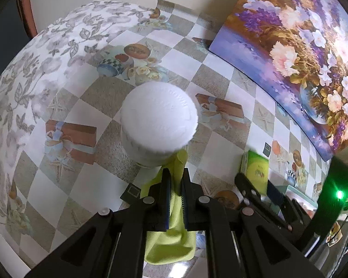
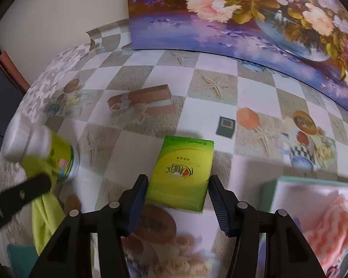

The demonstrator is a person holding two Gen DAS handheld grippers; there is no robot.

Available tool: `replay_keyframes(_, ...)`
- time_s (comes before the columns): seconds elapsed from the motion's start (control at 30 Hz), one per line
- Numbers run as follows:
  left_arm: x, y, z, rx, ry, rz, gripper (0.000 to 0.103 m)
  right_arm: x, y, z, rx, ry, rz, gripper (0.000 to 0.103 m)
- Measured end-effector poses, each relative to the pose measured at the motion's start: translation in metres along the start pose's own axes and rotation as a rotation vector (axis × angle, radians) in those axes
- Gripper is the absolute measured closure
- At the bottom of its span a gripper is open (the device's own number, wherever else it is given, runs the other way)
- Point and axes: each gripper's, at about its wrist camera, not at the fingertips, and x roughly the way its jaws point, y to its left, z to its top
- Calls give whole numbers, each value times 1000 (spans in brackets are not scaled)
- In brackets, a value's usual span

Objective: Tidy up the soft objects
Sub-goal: 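Hold the green cloth with the left gripper while the right gripper grasps the second green tissue pack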

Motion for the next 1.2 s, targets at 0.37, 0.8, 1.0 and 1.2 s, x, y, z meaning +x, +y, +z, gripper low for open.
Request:
replay_keyframes(0.37,-29,-23,-16,73,-51,9,95,-62,-24,-24,54,-52,-11,59)
replay_keyframes(0.8,-58,-50,-45,176,-100,15,95,-90,-46,-59,98,-39,8,67)
replay_keyframes(1.0,-42,-38,-41,135,-56,22,95,-68,-31,-59,63,14,36,66)
replay_keyframes(1.2,-34,-30,-37,109,-30,13,95,-41,-25,-58,59,69,39,41)
